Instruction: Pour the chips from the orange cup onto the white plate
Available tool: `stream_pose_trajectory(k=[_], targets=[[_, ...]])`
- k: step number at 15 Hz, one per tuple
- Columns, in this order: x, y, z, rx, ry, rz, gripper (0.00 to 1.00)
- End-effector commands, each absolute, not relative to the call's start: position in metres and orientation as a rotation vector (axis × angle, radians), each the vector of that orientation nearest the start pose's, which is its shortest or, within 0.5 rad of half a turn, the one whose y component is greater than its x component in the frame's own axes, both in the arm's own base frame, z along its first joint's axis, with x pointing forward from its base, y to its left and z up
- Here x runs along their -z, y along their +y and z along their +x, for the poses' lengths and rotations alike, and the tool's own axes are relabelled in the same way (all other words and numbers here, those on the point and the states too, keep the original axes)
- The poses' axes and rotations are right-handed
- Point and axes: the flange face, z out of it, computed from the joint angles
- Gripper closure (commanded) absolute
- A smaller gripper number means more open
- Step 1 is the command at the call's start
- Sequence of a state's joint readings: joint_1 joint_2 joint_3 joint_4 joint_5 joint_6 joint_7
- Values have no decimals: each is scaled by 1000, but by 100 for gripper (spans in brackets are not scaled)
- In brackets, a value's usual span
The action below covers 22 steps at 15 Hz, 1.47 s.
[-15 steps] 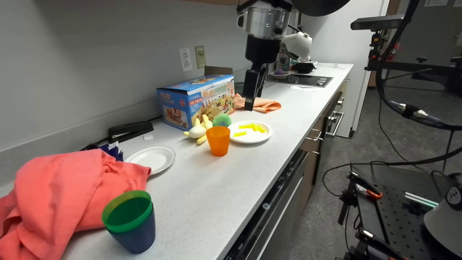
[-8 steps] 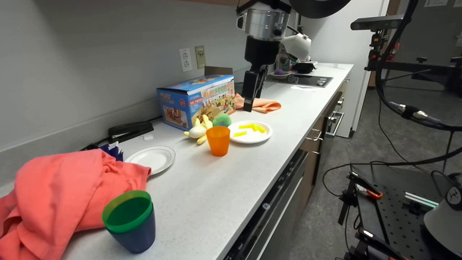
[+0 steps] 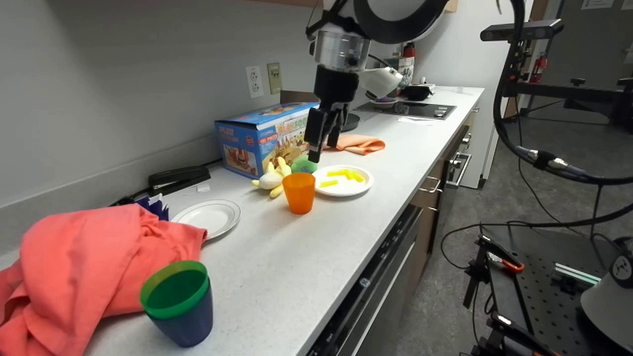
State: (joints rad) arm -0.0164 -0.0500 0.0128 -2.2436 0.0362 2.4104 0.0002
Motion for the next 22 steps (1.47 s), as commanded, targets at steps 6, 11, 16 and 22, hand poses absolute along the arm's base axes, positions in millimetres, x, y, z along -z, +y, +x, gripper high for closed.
stream_pose_trajectory(k=[6,11,16,22], targets=[[-377,24,600,334,-76,-3059,0],[-350,39,612,244,-163,-3069,0],[-331,42,623,224,-195,-3066,0],[-318,48,632,216,-233,-3059,26]])
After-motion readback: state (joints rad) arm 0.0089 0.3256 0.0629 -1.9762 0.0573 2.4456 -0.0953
